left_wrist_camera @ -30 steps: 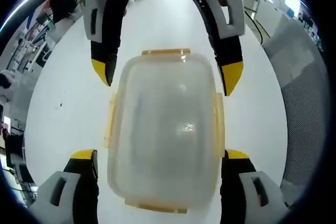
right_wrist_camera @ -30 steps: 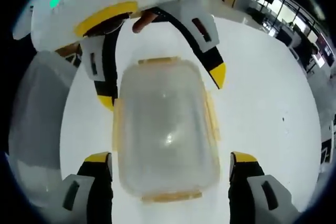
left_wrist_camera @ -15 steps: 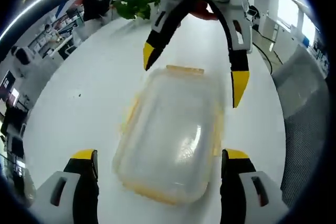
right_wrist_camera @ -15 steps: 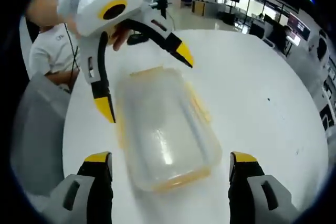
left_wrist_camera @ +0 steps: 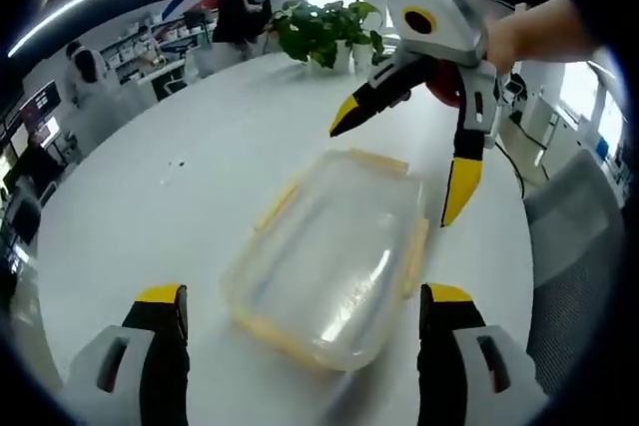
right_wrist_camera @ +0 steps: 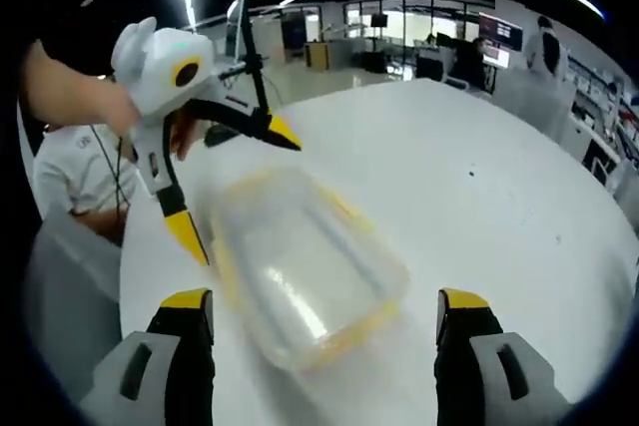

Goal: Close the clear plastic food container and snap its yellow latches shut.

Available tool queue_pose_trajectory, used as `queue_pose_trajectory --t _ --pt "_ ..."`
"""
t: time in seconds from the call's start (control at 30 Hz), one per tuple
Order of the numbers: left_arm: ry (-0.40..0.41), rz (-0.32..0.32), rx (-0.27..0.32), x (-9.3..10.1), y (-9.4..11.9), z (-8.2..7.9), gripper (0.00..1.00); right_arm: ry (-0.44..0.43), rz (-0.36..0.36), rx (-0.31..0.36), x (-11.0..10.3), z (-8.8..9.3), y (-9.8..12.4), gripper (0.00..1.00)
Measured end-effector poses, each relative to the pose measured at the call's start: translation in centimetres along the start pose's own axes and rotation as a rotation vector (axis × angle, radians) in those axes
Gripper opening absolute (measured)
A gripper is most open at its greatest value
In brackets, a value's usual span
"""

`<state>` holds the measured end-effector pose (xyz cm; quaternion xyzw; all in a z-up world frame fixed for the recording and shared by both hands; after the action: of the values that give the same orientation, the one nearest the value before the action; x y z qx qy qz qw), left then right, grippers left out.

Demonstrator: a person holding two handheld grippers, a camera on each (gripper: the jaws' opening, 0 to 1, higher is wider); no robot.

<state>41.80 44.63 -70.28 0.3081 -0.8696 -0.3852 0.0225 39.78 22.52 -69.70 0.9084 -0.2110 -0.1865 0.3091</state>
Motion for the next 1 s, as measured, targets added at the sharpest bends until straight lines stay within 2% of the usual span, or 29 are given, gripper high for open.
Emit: queue_pose_trajectory --t 0.23,0.37,0.5,0.77,1.0 --pt "0.071 -0.040 0.047 -0.4 0.4 0.0 0.99 -0.023 0.025 0.039 -0.1 0.2 0.0 0.94" --pt "0.074 -0.062 0.068 -0.3 0.5 0.1 0.99 -0.058 0.047 0.099 -0.1 0.0 0.1 0.93" --pt "0.121 -0.057 0.079 -0.1 0.5 0.5 0.98 -0.097 0.057 0.151 -0.3 0.2 0.1 0.93" --pt "0.156 -0.038 0.060 0.5 0.8 1.6 0.98 -0.102 0.059 0.150 -0.7 0.8 -0.1 0.93" --pt "0.154 -0.041 0.060 0.6 1.1 1.8 0.97 -0.110 0.068 0.159 -0.9 0.7 0.2 0.92"
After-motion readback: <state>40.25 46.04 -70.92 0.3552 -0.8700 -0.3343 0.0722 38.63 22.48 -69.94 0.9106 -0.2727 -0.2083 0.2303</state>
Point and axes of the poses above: the point that each gripper's makers call its tool centre point, and the gripper's own axes: y roughly backward along the fingers, x roughly to its right, z roughly out of its underside, the point moved 10 cm from there along y, roughly backward along the fingers, and after that the axes turned 11 degrees about -z, right-handed, at the moved point
